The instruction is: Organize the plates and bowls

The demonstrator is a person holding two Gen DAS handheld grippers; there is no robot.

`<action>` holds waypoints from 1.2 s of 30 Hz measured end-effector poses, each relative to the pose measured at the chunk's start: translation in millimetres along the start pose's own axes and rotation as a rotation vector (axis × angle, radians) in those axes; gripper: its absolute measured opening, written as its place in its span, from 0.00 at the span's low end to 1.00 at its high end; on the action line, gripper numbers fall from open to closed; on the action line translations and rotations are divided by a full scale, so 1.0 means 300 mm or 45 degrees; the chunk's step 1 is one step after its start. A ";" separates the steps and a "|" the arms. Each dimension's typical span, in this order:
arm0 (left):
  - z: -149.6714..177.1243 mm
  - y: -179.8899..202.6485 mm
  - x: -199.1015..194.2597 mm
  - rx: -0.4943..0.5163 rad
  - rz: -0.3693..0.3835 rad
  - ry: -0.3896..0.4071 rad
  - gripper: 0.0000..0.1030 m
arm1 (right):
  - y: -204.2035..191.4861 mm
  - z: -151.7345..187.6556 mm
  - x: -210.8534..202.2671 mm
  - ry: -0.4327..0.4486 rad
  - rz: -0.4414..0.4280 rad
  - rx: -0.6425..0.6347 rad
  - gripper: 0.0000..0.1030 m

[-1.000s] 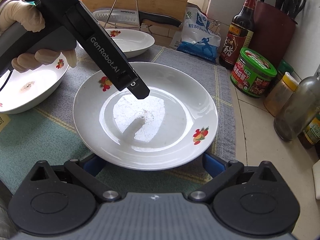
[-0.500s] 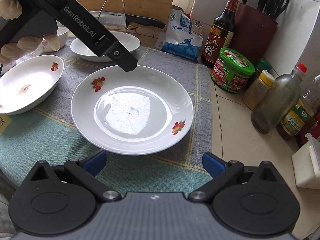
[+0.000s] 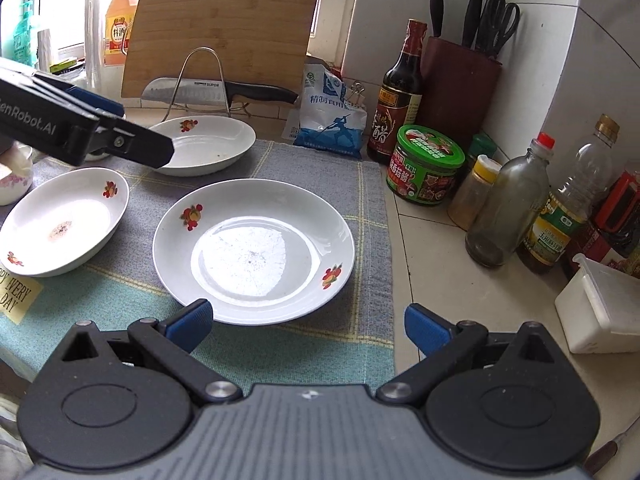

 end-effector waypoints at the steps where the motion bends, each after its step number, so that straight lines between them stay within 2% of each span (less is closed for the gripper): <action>1: 0.018 -0.010 -0.016 -0.019 -0.018 -0.005 0.94 | -0.004 0.001 -0.005 0.008 -0.011 0.004 1.00; 4: 0.084 -0.047 -0.062 -0.063 -0.088 -0.035 0.94 | -0.029 0.003 -0.011 0.031 -0.041 -0.017 1.00; 10: 0.183 -0.118 -0.118 -0.067 -0.213 -0.083 0.94 | -0.112 -0.006 0.011 0.034 -0.125 -0.081 1.00; 16: 0.271 -0.201 -0.134 -0.070 -0.260 -0.157 0.94 | -0.198 -0.032 0.061 0.035 -0.204 -0.130 1.00; 21: 0.349 -0.288 -0.141 -0.069 -0.255 -0.217 0.94 | -0.272 -0.065 0.129 0.007 -0.247 -0.138 1.00; 26: 0.431 -0.361 -0.144 0.007 -0.227 -0.252 0.94 | -0.351 -0.103 0.179 -0.018 -0.275 -0.145 1.00; 36: 0.535 -0.459 -0.065 0.078 -0.138 -0.286 0.94 | -0.499 -0.190 0.298 -0.072 -0.350 -0.146 1.00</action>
Point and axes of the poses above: each gripper's, at about its wrist camera, not at the fingertips, and x roughly the way its jaws point, y to its right, z to its underside, the point moved 7 cm from there along x, roughly the way its jaws point, and after that the axes turned 14 degrees about -z, right-handed, at the moved point
